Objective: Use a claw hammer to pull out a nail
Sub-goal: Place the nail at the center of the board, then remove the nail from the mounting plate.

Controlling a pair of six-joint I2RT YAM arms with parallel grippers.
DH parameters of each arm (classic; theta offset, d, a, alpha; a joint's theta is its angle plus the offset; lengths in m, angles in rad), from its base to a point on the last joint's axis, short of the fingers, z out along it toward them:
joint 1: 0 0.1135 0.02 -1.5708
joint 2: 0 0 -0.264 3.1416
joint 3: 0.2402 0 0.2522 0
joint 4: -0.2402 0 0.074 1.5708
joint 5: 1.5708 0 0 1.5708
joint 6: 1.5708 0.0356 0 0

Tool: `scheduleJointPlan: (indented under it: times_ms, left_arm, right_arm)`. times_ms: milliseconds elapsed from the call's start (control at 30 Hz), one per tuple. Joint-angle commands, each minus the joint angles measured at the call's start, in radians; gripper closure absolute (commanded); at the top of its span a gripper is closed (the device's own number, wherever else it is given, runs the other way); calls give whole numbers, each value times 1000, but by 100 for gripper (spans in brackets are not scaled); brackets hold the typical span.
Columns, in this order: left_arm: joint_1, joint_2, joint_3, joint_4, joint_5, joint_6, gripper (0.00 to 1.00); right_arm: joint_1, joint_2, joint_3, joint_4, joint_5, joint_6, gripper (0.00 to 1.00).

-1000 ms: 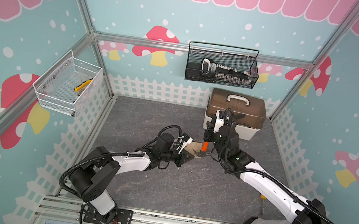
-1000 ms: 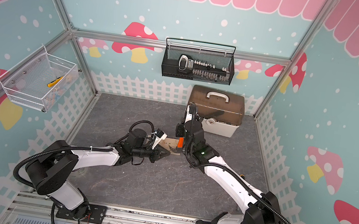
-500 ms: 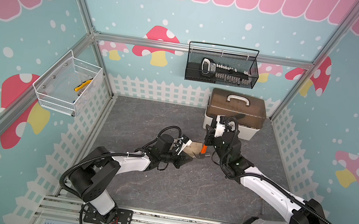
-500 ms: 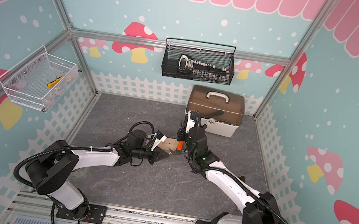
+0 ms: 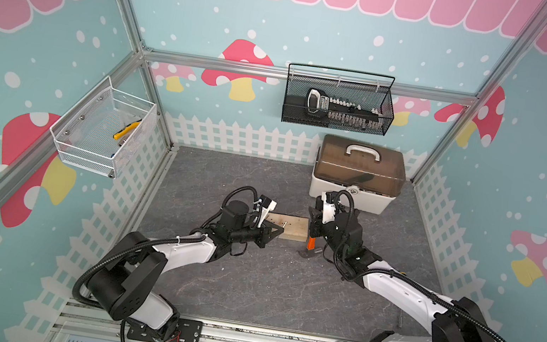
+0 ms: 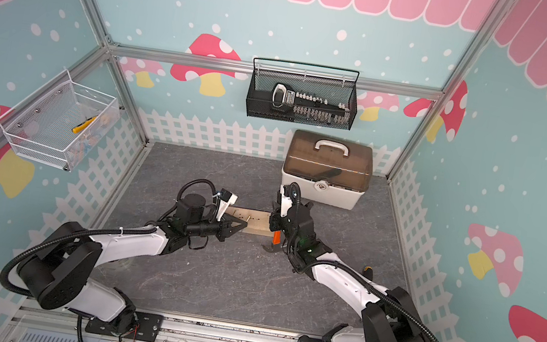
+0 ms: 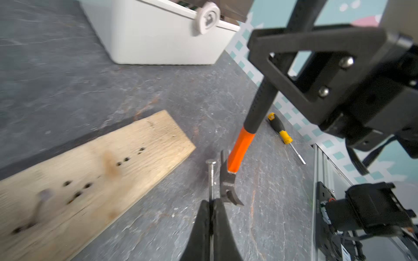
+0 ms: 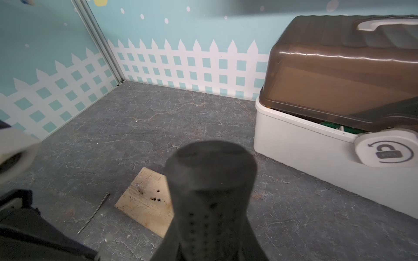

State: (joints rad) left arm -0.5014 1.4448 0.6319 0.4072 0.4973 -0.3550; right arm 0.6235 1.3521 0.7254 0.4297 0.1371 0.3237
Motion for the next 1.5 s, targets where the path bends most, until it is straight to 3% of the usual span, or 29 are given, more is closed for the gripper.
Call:
scheduleJointPlan:
  times_ms: [0,67,233,333,467,600,700,833,1133,1267,1467]
  left_arm:
    - [61,-87,-30,-122,-274,-114,100]
    - [130,-111,-33,-225,-378,-165,100]
    - [267,-92,-16,-387,-434,-228,100]
    - [306,-34,15,-438,-438,-234,100]
    - [316,47,59,-487,-435,-231,100]
    - [317,90,76,-499,-442,-236,100]
    - [317,105,86,-508,-446,-235,93]
    - [317,114,96,-522,-445,-228,84]
    - [328,111,120,-552,-425,-221,83]
    - [329,70,131,-534,-347,-229,76]
    - [316,58,102,-280,-89,-297,59]
  right_arm:
    - [16,1,-5,192,-48,-27,100]
    - [25,15,-10,220,-33,-40,100]
    - [28,48,-11,230,-10,-23,100]
    - [30,64,-9,241,-15,-5,100]
    - [54,65,0,236,38,-20,100]
    - [127,65,23,206,229,-77,100]
    - [163,75,28,215,348,-77,100]
    - [199,96,13,286,418,-74,100]
    - [245,110,68,296,506,-93,100]
    - [270,116,131,278,574,-112,100]
    - [277,214,274,231,677,-111,100]
